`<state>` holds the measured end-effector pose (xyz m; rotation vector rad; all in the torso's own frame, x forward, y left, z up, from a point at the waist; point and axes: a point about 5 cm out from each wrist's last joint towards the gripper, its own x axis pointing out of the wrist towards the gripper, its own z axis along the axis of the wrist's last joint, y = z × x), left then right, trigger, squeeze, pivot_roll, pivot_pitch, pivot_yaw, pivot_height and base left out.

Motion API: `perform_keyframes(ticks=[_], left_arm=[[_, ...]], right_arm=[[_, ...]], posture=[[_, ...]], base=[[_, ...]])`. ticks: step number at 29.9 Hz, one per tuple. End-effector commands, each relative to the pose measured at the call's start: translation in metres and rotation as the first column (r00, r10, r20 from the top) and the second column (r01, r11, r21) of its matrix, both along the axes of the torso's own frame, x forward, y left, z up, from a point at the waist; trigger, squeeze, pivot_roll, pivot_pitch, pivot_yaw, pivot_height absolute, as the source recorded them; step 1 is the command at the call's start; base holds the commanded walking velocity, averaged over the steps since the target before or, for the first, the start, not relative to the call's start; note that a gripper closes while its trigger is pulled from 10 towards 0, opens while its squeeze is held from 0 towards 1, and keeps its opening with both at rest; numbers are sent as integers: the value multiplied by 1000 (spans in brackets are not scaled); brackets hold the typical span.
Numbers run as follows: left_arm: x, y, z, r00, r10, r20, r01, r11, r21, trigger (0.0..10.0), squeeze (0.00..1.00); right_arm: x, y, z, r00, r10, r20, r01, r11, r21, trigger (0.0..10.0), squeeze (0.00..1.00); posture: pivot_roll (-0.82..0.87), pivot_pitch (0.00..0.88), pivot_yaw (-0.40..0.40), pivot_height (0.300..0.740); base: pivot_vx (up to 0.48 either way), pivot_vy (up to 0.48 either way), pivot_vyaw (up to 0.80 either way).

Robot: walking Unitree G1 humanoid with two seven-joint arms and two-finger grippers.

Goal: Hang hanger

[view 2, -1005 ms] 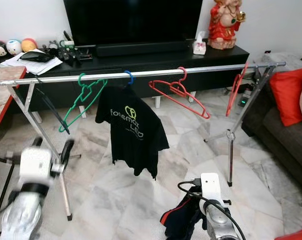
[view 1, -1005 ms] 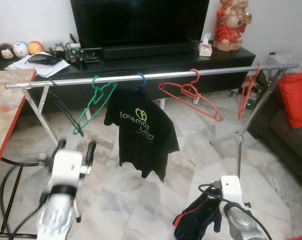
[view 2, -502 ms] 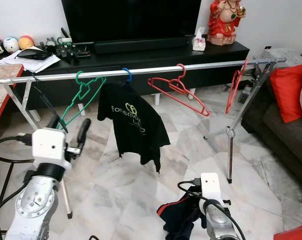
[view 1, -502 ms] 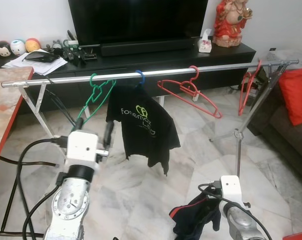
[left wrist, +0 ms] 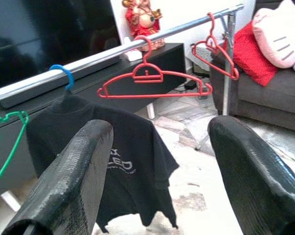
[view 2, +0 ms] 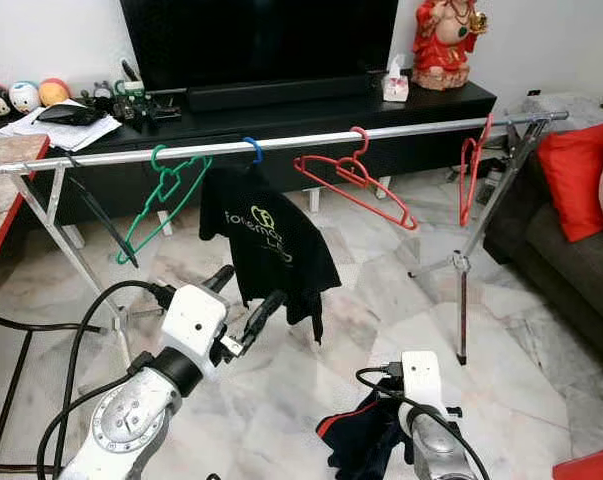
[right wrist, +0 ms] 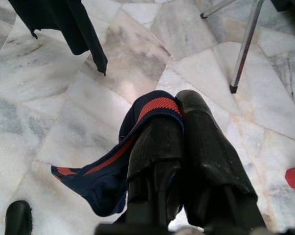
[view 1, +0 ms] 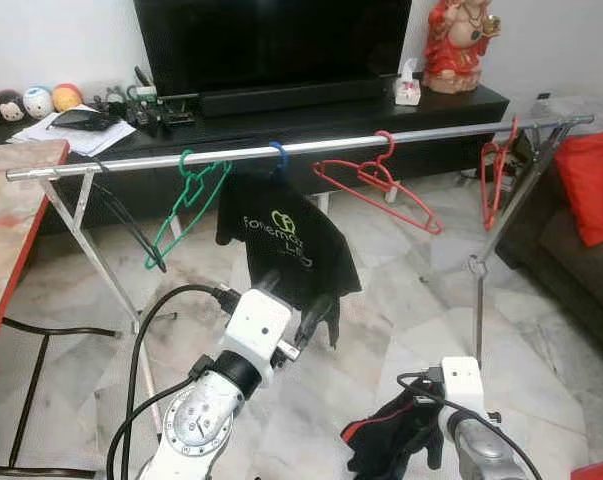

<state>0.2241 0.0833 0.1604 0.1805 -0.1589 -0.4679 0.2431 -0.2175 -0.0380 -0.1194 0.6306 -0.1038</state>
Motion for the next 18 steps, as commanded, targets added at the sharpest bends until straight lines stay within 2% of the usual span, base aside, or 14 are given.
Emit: perform_keyframes(ticks=[1,2,4,6,7,8,9,11,13,18], left_arm=[[2,-1,1,1000,3,-8,-3,1000,2,10000,0],[2,-1,1,1000,1,-10,-1,1000,3,10000,0],[10,30,-3,975,221,-13,-221,975,8,10000,0],[10,67,-9,913,408,-9,-407,912,43,10000,0],[10,67,-9,913,408,-9,-407,912,43,10000,0],[7,80,-13,891,453,-16,-451,890,61,10000,0],[6,85,-15,883,468,-22,-466,882,65,10000,0],[5,87,-16,878,477,-26,-475,878,68,10000,0],[3,96,-20,856,515,-45,-512,856,67,10000,0],[3,95,-20,855,517,-44,-514,856,64,10000,0]], right_arm=[[0,-1,0,1000,-17,4,16,1000,9,10000,0],[0,-1,0,1000,-17,4,16,1000,9,10000,0],[-4,0,-3,1000,-19,-13,20,1000,13,10000,0],[-9,-2,-7,999,-20,-44,21,1000,13,10000,0],[-9,-2,-7,999,-20,-44,21,1000,13,10000,0],[-12,-3,-9,998,-21,-60,22,1000,13,10000,0],[-13,-4,-10,998,-21,-66,21,1000,13,10000,0],[-14,-4,-10,997,-20,-70,21,1000,13,10000,0],[-17,-6,-12,996,-18,-83,20,1000,13,10000,0],[-20,-7,-14,995,-18,-96,20,1000,15,10000,0]], posture=[[-32,0,9,740],[-32,0,9,740],[-33,0,12,740],[-25,0,7,740],[-25,0,7,740],[-21,0,3,740],[-20,0,3,740],[-21,0,2,740],[-23,0,-3,740],[-23,0,-4,740]], base=[[0,0,0],[0,0,0],[0,0,0],[0,0,0],[0,0,0],[0,0,0],[0,0,0],[0,0,0],[0,0,0],[0,0,0]])
